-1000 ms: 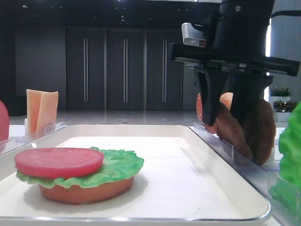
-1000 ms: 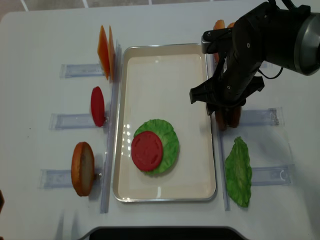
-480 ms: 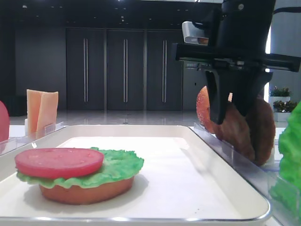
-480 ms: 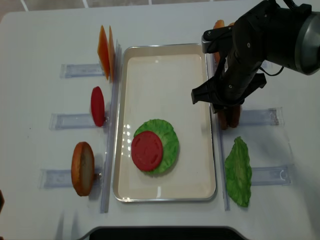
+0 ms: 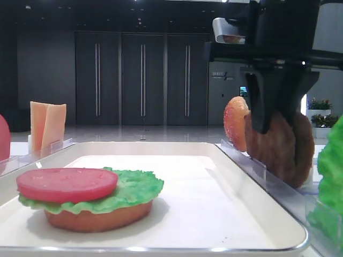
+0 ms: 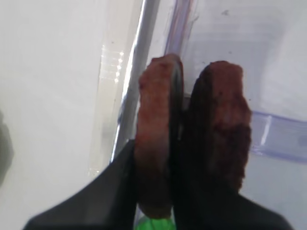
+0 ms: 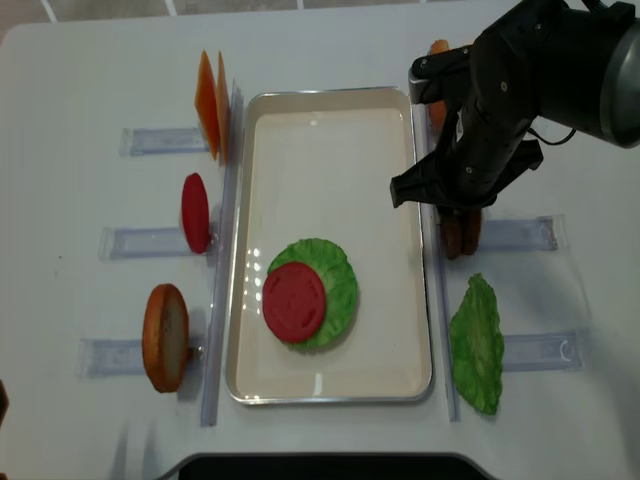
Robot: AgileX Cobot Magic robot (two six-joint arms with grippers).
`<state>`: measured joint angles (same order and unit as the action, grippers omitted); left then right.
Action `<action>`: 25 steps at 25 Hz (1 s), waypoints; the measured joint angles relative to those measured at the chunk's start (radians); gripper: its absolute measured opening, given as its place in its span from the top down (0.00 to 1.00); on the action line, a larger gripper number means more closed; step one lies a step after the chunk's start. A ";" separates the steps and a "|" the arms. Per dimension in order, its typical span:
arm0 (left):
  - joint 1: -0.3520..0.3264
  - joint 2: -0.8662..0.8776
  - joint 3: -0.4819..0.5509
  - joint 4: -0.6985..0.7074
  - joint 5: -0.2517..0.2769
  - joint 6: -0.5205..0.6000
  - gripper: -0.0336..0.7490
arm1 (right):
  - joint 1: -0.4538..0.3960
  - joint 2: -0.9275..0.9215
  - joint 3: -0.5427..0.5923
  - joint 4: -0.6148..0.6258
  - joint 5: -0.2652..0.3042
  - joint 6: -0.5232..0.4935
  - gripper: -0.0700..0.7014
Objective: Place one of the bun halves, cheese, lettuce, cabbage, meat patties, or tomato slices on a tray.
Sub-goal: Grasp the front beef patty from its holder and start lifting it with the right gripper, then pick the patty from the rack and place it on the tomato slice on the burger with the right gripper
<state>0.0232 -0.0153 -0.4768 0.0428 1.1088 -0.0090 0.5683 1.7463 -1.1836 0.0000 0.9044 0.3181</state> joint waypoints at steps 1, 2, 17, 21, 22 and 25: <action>0.000 0.000 0.000 0.000 0.000 0.000 0.60 | 0.000 -0.008 0.000 0.000 0.008 0.003 0.73; 0.000 0.000 0.000 0.000 0.000 0.000 0.60 | 0.000 -0.020 0.000 0.000 0.018 0.006 0.73; 0.000 0.000 0.000 0.000 0.000 0.000 0.60 | 0.000 -0.314 0.000 0.000 0.080 0.026 0.73; 0.000 0.000 0.000 0.000 0.000 0.000 0.60 | 0.000 -0.394 0.003 0.013 0.170 0.026 0.73; 0.000 0.000 0.000 0.000 0.000 0.000 0.60 | 0.000 -0.410 0.011 0.022 0.205 0.026 0.73; 0.000 0.000 0.000 0.000 0.000 0.000 0.60 | 0.020 -0.476 0.052 0.044 0.255 0.047 0.73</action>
<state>0.0232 -0.0153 -0.4768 0.0428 1.1088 -0.0090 0.5879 1.2705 -1.1320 0.0445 1.1592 0.3656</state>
